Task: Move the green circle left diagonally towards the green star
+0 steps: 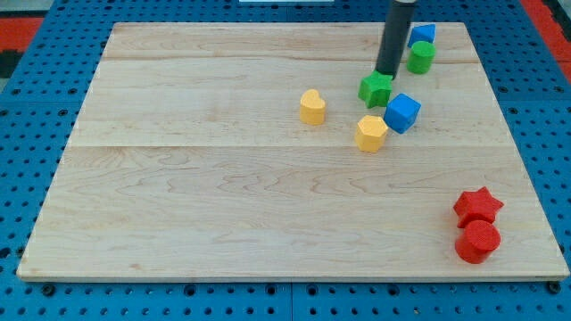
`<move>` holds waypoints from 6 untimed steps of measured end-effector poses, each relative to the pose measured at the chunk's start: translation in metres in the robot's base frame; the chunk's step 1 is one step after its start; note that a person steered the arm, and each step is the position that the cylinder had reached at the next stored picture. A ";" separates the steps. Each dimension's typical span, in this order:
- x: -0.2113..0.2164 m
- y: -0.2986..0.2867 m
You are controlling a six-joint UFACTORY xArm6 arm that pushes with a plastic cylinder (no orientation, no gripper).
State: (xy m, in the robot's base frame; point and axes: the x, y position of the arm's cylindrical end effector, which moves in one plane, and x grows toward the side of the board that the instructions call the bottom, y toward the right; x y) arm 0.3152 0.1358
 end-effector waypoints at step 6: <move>-0.025 -0.020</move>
